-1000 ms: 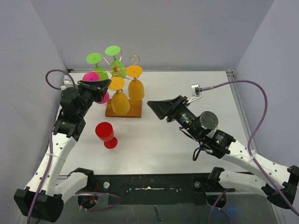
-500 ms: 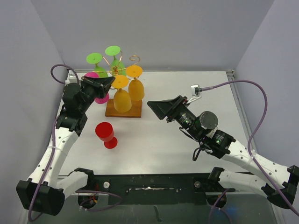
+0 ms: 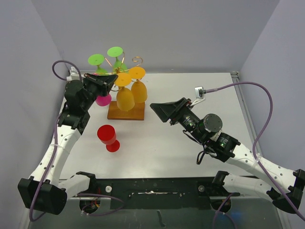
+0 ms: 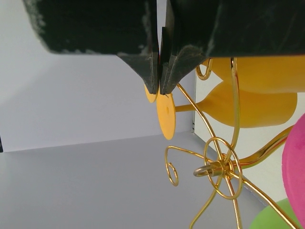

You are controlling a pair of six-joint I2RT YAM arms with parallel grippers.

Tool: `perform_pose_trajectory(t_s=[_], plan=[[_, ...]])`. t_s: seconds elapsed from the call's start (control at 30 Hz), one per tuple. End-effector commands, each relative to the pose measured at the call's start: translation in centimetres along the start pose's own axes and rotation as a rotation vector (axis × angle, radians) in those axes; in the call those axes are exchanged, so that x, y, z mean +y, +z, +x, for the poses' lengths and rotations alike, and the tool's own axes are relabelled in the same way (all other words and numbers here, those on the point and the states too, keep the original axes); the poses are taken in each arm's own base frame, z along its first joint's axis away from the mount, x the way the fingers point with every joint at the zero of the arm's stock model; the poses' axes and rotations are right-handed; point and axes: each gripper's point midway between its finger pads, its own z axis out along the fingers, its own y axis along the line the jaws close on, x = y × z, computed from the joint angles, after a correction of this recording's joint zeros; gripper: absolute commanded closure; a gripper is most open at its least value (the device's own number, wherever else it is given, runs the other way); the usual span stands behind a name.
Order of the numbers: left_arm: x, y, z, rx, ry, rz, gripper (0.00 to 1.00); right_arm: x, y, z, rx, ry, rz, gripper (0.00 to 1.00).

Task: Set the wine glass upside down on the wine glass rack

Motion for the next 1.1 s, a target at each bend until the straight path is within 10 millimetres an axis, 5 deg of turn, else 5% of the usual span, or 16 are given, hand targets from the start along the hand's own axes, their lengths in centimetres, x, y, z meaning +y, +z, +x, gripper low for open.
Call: perform_pose_trajectory(t_s=[0.0,0.63,1.07], plan=[[-4.2,-0.1,-1.3,-0.046,0.05,0.114,1.0,1.3,-0.1,-1.5,-0.048,0.018,-0.032,0.3],[-2.5,0.8,-2.9,-0.137,0.093,0.067,1.0,1.2,0.0,-1.2,-0.04,0.031,-0.035,0.3],[-1.1,-1.8,-4.6,-0.239,0.099,0.005,1.0,1.1,0.0,-0.9,-0.034,0.037,-0.036,0.3]])
